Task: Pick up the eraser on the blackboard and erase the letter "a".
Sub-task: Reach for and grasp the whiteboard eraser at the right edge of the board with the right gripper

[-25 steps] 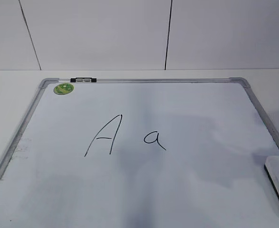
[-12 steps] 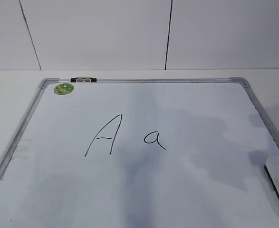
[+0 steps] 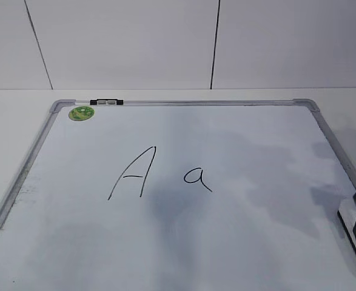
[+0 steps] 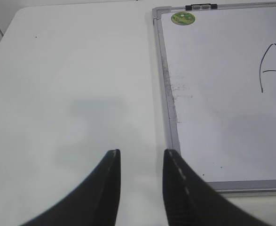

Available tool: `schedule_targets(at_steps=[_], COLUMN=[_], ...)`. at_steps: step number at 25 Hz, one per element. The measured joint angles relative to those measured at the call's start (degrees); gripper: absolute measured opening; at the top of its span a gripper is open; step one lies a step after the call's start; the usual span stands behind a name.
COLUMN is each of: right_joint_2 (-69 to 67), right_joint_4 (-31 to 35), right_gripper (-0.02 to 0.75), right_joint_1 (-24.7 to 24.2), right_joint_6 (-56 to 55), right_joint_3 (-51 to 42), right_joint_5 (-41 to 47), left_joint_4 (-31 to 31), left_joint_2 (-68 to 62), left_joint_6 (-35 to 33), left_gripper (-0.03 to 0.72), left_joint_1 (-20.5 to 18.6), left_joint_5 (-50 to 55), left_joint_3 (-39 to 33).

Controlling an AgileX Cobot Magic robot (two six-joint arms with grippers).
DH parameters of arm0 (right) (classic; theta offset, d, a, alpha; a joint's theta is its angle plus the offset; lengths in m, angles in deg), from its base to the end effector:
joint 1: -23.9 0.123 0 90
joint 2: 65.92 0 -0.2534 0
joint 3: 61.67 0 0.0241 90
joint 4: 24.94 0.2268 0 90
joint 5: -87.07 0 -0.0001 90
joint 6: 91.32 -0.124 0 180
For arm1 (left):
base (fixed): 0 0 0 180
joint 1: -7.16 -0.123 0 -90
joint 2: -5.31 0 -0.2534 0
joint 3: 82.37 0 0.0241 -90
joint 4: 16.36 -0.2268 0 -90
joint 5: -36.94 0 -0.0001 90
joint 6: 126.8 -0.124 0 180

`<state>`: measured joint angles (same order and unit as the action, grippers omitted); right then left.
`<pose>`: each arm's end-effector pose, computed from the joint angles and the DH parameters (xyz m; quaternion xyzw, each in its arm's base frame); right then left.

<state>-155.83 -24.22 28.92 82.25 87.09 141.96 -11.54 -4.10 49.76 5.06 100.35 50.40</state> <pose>0.2137 0.0201 0.1560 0.0157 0.9993 0.0087 0.0339 0.0336 -0.0081 0.2474 0.0126 0.8654 -0.0178 0.5006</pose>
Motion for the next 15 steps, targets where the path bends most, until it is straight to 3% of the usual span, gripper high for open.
schedule_targets(at_steps=[15], right_joint_2=[-3.1], right_joint_4=[-3.7], right_gripper=[0.676], right_joint_1=[0.0], right_joint_6=[-4.2], right_joint_3=[0.2], right_joint_5=[-2.2], left_joint_4=[0.0], left_joint_2=[0.0], left_joint_6=[0.0], left_gripper=[0.235], left_joint_1=[0.0], left_joint_5=[0.0], left_joint_3=[0.0])
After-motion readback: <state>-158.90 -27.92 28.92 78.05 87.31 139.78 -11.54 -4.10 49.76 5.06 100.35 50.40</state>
